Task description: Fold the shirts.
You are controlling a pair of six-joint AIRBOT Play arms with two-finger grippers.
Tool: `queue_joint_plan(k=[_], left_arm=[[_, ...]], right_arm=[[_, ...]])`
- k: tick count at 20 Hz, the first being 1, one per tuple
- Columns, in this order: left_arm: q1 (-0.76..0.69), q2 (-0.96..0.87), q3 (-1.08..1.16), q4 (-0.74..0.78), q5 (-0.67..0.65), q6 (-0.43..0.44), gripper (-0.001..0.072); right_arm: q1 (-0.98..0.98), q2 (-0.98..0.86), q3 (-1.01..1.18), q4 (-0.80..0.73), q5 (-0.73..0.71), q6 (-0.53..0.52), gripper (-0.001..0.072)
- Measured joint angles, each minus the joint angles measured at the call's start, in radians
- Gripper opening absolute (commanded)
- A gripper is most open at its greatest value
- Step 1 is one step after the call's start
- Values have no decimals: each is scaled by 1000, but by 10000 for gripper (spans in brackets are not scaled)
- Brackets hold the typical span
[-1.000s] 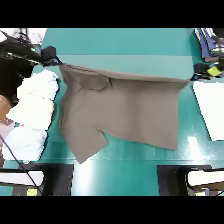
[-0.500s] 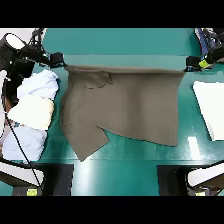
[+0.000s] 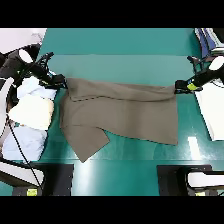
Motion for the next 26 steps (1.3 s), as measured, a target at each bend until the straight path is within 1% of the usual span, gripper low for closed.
queue_joint_plan(k=[3, 6, 11, 15, 19, 24, 25, 26], left_arm=[[2, 38, -24, 9, -31, -22, 491], [-1, 152, -130, 20, -53, -30, 492], [0, 444, -519, 32, -60, -54, 492], [0, 628, -810, -8, -35, -89, 492], [0, 699, -985, -90, 29, -100, 491], [-9, 721, -1059, -203, 114, -87, 490], [-21, 722, -1064, -217, 127, -87, 438], [-35, 722, -1069, -224, 143, -85, 187]], right_arm=[[-13, 53, -37, 42, 16, 0, 392], [-49, 154, -101, 72, 44, 0, 392], [-128, 341, -250, 151, 58, -10, 392], [-165, 417, -309, 201, 52, -27, 392], [-175, 440, -325, 218, 50, -34, 390], [-179, 447, -330, 225, 50, -37, 389], [-179, 447, -330, 225, 51, -39, 389], [-179, 448, -330, 226, 51, -40, 389]])
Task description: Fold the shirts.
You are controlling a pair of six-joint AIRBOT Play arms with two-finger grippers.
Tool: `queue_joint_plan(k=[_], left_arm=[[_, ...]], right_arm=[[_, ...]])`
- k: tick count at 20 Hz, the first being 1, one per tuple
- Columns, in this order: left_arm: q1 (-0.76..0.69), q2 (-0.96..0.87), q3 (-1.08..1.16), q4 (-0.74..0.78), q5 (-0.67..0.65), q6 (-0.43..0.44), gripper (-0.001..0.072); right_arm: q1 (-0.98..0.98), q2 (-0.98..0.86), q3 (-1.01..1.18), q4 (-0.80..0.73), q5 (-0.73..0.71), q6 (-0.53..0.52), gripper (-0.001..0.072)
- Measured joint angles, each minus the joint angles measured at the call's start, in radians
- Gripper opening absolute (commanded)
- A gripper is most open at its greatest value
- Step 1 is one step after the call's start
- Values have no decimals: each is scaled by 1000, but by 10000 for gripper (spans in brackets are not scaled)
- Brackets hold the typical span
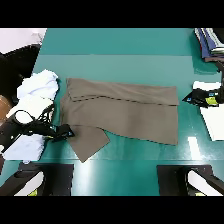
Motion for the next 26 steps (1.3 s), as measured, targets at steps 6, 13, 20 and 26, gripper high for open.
queue_joint_plan(k=[6, 13, 20, 26], left_arm=[[-52, 11, 11, -13, 48, -2, 26], [-60, 110, 77, -18, 7, -3, 27], [-60, 130, 88, -19, 3, -4, 27], [-61, 133, 88, 23, -8, -4, 26]], right_arm=[[-14, 2, -8, -34, 62, -22, 389], [-208, 66, -314, -124, 163, -30, 534], [-229, 70, -554, -44, 80, -37, 410], [-134, 16, -574, 18, -13, -39, 14]])
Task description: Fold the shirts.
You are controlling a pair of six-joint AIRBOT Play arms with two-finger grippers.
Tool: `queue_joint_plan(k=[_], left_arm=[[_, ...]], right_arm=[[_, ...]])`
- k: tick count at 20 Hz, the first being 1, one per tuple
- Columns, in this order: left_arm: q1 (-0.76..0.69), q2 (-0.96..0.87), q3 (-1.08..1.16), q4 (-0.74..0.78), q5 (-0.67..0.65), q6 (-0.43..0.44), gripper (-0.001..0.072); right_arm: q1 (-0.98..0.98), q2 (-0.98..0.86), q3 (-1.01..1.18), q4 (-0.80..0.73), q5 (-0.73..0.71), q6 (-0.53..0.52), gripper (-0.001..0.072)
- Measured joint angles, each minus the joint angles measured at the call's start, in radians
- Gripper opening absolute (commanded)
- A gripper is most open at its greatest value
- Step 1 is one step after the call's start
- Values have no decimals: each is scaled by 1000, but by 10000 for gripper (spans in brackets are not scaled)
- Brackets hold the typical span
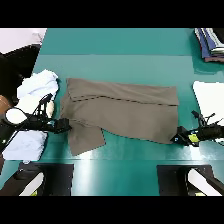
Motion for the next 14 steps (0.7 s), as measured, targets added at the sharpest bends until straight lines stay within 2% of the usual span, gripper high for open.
queue_joint_plan(k=[4, 8, 14], left_arm=[[0, 4, 12, 63, -68, -14, 26], [-85, 16, 24, 89, -156, -37, 26], [-224, 130, 113, 121, -222, -172, 27]], right_arm=[[19, 54, 42, -51, -21, -1, 15], [25, 184, 114, -151, 134, -2, 14], [26, 350, 212, -278, 321, 0, 13]])
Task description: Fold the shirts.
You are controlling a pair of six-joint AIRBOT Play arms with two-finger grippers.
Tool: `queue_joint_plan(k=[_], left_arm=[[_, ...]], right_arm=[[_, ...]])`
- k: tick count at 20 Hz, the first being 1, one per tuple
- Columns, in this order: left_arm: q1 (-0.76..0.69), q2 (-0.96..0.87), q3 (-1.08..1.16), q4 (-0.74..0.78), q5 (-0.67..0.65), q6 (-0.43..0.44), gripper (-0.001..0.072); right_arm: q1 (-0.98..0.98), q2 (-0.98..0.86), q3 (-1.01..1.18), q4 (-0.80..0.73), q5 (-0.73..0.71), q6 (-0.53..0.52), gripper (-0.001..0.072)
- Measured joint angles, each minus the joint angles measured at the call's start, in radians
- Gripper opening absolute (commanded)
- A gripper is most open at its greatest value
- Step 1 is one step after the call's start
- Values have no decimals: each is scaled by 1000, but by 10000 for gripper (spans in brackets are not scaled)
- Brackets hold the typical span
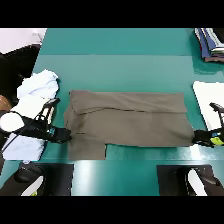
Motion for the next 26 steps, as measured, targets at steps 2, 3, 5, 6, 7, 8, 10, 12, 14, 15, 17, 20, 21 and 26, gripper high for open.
queue_joint_plan(k=[2, 3, 5, 6, 7, 8, 10, 12, 14, 15, 17, 20, 21, 26], left_arm=[[-13, 11, 53, 32, 15, -26, 26], [-16, 5, 80, 55, 43, -35, 27], [-21, -40, 129, 96, 111, -35, 28], [-23, -75, 153, 116, 148, -31, 28], [-24, -122, 180, 140, 190, -26, 27], [-24, -174, 207, 162, 231, -21, 28], [-25, -296, 269, 191, 319, -5, 28], [-25, -421, 335, 209, 390, 7, 29], [-22, -534, 403, 219, 445, 14, 28], [-17, -576, 430, 222, 462, 15, 30], [-1, -633, 474, 224, 491, 16, 262], [26, -673, 518, 226, 498, 15, 543], [31, -679, 531, 223, 487, 15, 542], [43, -691, 581, 192, 376, 32, 38]], right_arm=[[0, -13, 56, -10, 11, 4, 13], [0, -40, 89, -11, 12, 6, 13], [0, -117, 157, -8, -12, 8, 13], [0, -166, 196, -3, -28, 8, 13], [1, -222, 237, 9, -50, 8, 13], [1, -277, 275, 27, -71, 8, 14], [1, -394, 354, 80, -113, -2, 14], [1, -509, 427, 143, -143, -11, 14], [1, -616, 497, 201, -161, -18, 15], [1, -661, 528, 224, -169, -20, 40], [1, -740, 585, 258, -179, -23, 404], [1, -819, 654, 304, -183, -48, 457], [-3, -834, 669, 316, -179, -63, 458], [-81, -858, 636, 332, -157, -110, 579]])
